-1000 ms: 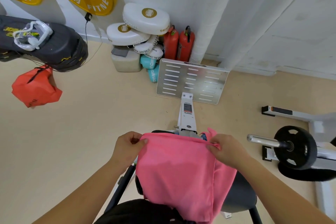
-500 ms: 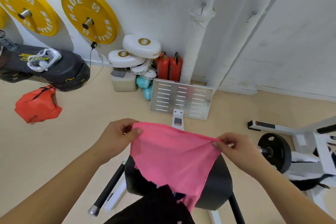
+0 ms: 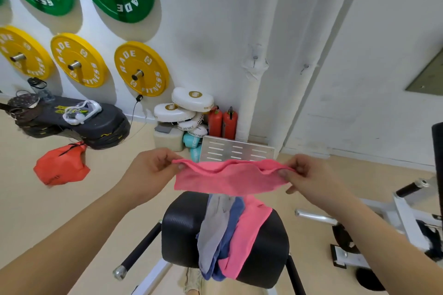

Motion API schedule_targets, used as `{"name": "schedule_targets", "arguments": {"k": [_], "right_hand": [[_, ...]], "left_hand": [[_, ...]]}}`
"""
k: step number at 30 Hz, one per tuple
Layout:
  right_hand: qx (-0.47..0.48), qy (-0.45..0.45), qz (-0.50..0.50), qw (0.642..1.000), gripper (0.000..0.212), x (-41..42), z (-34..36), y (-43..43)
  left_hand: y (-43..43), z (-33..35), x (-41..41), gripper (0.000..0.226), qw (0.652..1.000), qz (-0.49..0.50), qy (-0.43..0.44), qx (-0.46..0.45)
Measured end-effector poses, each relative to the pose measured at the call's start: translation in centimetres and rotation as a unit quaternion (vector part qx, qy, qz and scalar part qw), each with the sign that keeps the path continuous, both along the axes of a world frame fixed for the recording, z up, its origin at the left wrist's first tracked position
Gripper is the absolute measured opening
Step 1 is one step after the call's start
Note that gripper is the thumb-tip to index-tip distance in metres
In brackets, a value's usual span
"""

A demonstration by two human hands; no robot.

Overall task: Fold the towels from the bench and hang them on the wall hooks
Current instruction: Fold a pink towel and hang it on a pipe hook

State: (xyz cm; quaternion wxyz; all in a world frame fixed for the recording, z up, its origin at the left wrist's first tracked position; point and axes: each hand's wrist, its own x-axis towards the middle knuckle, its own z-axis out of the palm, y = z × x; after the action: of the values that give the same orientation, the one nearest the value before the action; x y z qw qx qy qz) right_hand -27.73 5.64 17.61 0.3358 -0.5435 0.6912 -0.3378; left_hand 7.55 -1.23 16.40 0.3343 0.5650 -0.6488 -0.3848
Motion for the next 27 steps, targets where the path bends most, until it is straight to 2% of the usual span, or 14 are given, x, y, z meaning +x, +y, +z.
{"name": "schedule_targets", "arguments": {"k": [4, 7, 14, 22, 24, 27], "right_hand": [[-0.038, -0.030, -0.065, 0.997, 0.010, -0.5, 0.1, 0.8], [-0.023, -0.036, -0.056, 0.997, 0.009, -1.0, -0.4, 1.1], [0.014, -0.222, -0.147, 0.964, 0.006, -0.5, -2.8, -1.9], [-0.037, -0.219, -0.163, 0.961, 0.009, 1.6, -3.6, -5.7], [-0.021, -0.201, -0.148, 0.968, 0.009, 1.9, -4.4, -5.6], [0.022, -0.146, -0.105, 0.984, 0.011, 2.3, -7.3, -3.8]], "left_hand": [[0.1, 0.6, 0.7, 0.006, 0.998, 0.042, 0.034, -0.003], [-0.2, 0.5, 0.8, 0.005, 1.000, 0.027, 0.005, 0.005], [-3.6, -0.7, 0.5, 0.004, 0.999, 0.015, -0.019, 0.024], [-8.4, -1.9, 1.3, 0.006, 0.994, 0.024, 0.085, 0.066], [-8.3, -2.9, 1.9, 0.006, 0.995, 0.017, 0.070, 0.072], [-6.9, -6.0, 2.9, 0.008, 0.997, 0.002, 0.002, 0.083]]}}
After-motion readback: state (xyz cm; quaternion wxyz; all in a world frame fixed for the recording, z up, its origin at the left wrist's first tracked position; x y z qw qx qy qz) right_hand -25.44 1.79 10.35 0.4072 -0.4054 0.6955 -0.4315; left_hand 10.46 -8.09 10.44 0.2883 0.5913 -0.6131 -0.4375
